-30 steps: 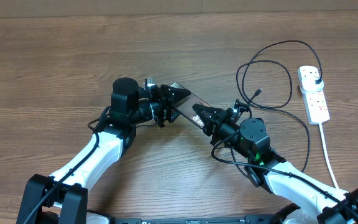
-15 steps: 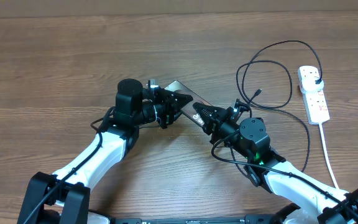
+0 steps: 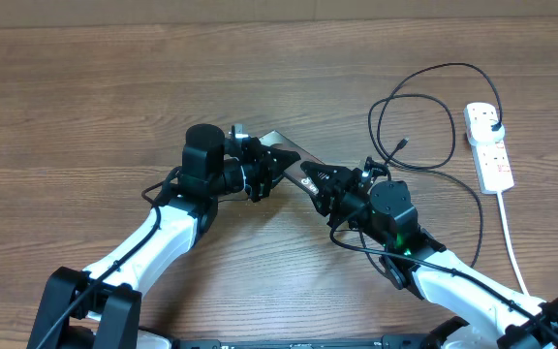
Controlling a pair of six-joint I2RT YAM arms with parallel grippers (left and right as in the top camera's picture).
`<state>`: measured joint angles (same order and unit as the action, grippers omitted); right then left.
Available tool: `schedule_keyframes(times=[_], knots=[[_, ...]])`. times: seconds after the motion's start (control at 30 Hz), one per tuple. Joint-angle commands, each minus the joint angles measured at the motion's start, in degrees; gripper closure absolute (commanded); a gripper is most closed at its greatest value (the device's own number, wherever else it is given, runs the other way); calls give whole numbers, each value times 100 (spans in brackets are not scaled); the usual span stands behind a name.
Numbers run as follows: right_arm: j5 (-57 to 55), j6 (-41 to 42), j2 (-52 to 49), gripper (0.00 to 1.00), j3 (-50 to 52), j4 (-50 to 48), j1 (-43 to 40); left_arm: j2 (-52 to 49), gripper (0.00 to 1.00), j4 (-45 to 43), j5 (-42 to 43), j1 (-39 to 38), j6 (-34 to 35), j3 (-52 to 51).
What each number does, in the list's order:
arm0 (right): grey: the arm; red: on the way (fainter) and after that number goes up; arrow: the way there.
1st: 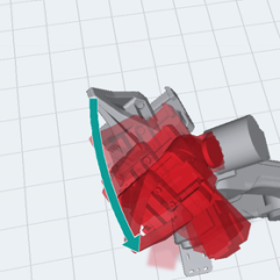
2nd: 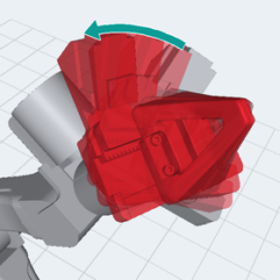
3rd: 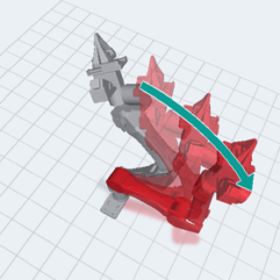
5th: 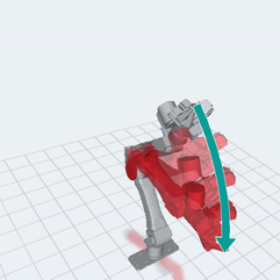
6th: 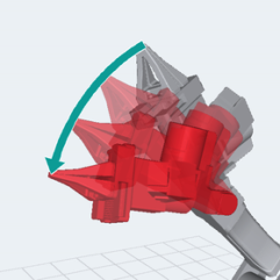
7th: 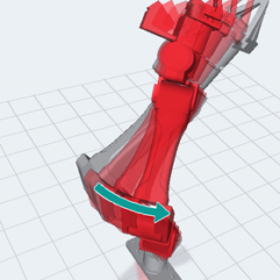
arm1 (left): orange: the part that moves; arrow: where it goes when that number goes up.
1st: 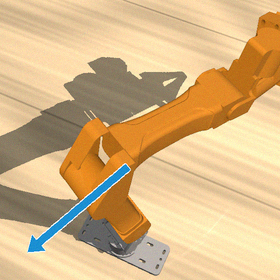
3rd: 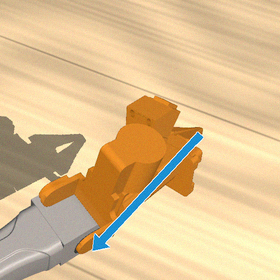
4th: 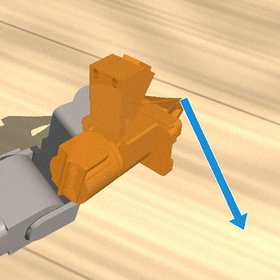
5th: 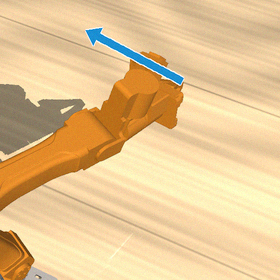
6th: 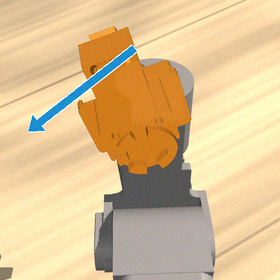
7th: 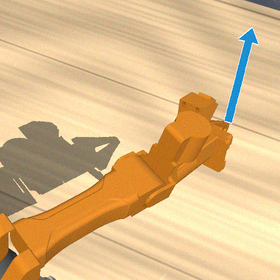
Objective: Plug charger to phone and switch on socket
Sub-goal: 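Hold the phone with the left gripper and move the right gripper toward the cable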
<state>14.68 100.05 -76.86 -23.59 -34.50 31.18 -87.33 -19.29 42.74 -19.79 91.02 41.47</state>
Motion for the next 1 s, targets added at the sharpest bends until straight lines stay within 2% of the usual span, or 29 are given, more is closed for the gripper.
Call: schedule_keyframes(times=[0.0,0.17,0.27,0.5,0.6,0.73,0.8,0.97], knots=[[243,-271,22,56,-66,404,98,44,96,-151,26,57,-223,35],[-109,-890,22,27,-66,1226,94,44,96,227,225,610,-422,35],[-662,-1550,22,0,-66,1523,94,44,96,339,557,1069,-511,37],[-2070,-2573,22,0,-66,2120,94,44,96,337,1213,1768,-511,149],[-2168,-3724,22,1,-70,1904,92,42,96,339,1329,1858,-514,227],[-2142,-4380,28,0,-326,2087,83,42,96,339,1346,1858,-535,297],[-2111,-4522,31,0,-706,2686,39,33,96,339,1370,1860,-535,319],[-2485,-5045,28,0,-2107,5038,-254,-251,96,321,1580,1858,-535,503]])
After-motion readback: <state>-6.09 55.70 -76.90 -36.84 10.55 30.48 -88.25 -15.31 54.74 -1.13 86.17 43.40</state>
